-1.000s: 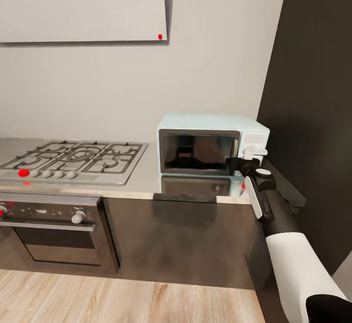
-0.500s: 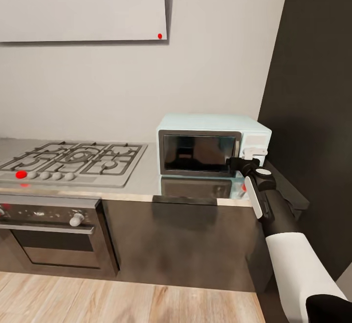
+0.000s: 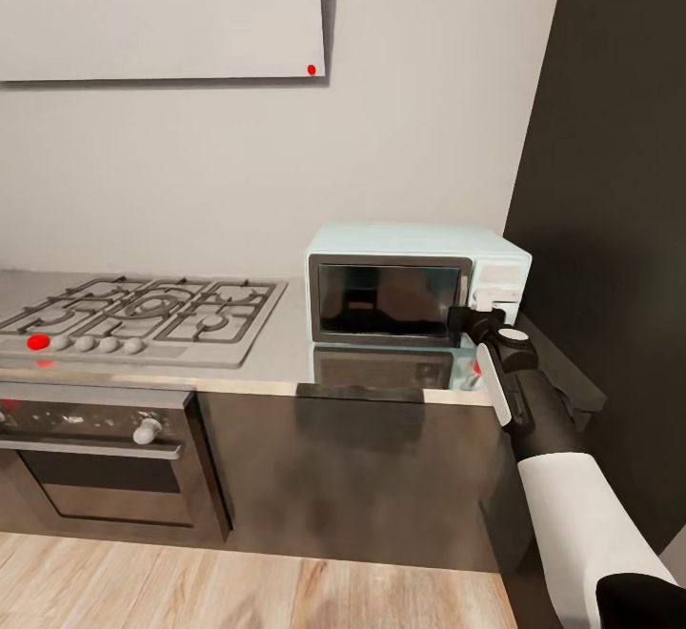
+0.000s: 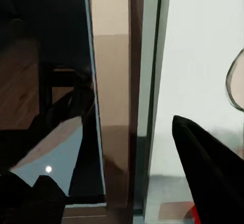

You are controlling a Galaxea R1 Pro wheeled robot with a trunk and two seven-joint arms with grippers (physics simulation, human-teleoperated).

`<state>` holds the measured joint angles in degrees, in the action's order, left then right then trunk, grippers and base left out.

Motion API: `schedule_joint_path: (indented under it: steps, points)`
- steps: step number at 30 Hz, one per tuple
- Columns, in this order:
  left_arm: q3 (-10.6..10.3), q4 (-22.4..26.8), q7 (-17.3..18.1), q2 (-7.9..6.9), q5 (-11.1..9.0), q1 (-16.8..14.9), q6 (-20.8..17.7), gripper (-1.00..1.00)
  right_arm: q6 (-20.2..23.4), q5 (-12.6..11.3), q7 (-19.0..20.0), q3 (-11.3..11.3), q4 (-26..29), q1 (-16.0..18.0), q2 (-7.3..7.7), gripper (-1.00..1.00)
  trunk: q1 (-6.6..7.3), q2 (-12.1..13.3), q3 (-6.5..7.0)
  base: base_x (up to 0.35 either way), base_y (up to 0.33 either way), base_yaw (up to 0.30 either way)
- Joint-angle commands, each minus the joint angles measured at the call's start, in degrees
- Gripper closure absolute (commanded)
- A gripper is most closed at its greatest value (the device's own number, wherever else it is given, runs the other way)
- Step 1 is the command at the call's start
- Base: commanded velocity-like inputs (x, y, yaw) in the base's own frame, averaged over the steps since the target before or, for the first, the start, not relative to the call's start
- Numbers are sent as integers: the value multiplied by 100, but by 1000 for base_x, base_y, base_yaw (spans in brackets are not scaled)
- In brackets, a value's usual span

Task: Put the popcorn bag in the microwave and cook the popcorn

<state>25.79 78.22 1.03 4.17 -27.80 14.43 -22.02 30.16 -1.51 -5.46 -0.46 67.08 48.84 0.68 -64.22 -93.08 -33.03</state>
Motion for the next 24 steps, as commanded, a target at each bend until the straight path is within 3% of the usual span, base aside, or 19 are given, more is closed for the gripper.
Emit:
schedule_joint_path:
  steps: [1,24]
  points:
    - [14,9,11,5,-41,-2,-39,-100,30,-17,-26,8,7,3,2,100,0,-3,-5,0,0,0]
    - [9,8,11,5,-41,-2,-32,-100,25,-16,-26,11,7,3,2,100,0,-3,-5,0,0,0]
